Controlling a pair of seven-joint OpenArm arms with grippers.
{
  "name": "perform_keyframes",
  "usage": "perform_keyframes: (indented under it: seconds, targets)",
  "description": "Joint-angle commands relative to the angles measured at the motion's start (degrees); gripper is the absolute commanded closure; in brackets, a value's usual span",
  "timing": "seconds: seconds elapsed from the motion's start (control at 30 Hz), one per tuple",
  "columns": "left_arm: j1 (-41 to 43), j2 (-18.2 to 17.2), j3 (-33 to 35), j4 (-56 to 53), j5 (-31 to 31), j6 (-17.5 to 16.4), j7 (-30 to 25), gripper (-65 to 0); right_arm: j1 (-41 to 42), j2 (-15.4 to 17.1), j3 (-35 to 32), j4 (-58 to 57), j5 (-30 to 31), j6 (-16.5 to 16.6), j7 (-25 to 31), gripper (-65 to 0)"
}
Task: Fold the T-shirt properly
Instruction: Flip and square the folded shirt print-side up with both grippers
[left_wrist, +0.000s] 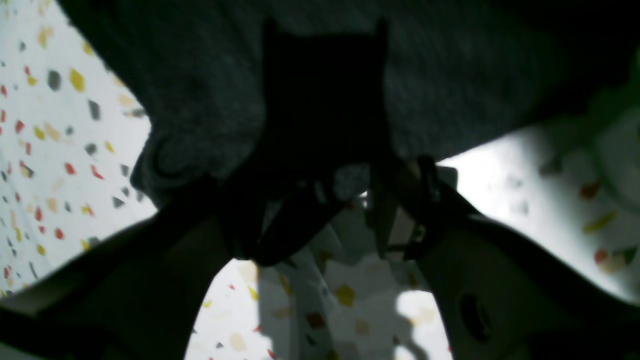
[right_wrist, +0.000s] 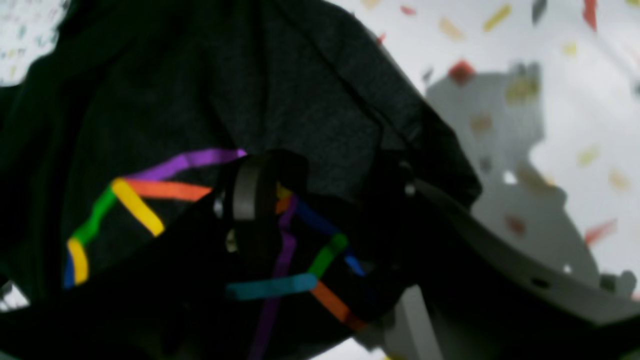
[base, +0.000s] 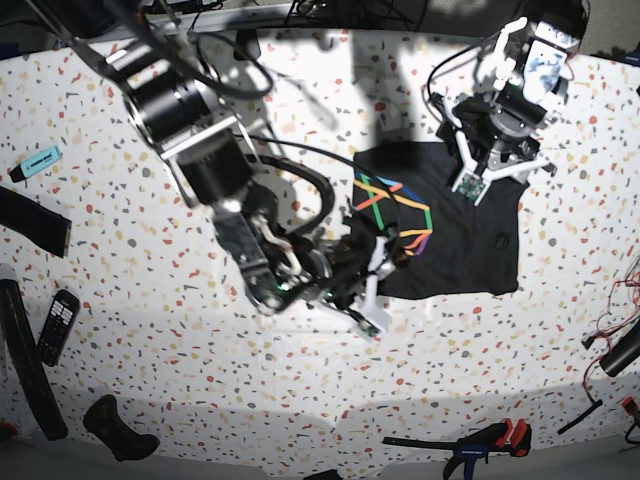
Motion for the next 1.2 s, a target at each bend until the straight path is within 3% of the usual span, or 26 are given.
perform_keyframes:
  seconds: [0.0,0.17,0.37,0.53,0.8,1.0,1.17]
  targets:
    - [-0.5,-0.2,-0.2,1.0,0.3,0.9,-0.9,-32.0,-1.1,1.3,0.0,1.9,-1.6,0.3,-4.8,-29.0]
    - [-0.7,-0.2,-0.2,1.0,0.4,1.4,-1.7,-32.0,-9.1,5.5,0.0,14.5,-0.5,0.3,-6.9,-29.0]
    - [-3.3,-0.2,-0.2,1.0,0.3,1.4,-2.9,-32.0,-17.7,9.1,0.0,28.0,8.0,0.3,-11.1,-29.0]
    - [-5.4,-0.2,-0.2,0.5,0.2,1.4,-3.1,-32.0,-23.7,11.4,0.1,36.3,8.4,0.3,-13.2,-29.0]
    - [-6.2,-0.2,-0.2,-4.9,0.3,1.2,-5.7,-32.0,-32.8,12.3,0.0,44.4,12.6,0.3,-14.3,-29.0]
    - [-9.9,-0.2,-0.2,-7.3,0.2,-1.9,-7.2,-32.0,-36.3,12.3,0.1,50.2,12.5,0.3,-14.3,-29.1]
    - [-15.5,-0.5,-0.2,-7.3,0.2,-1.8,-4.6,-32.0,-36.3,12.3,1.5,53.0,11.9,0.3,-14.3,-29.0]
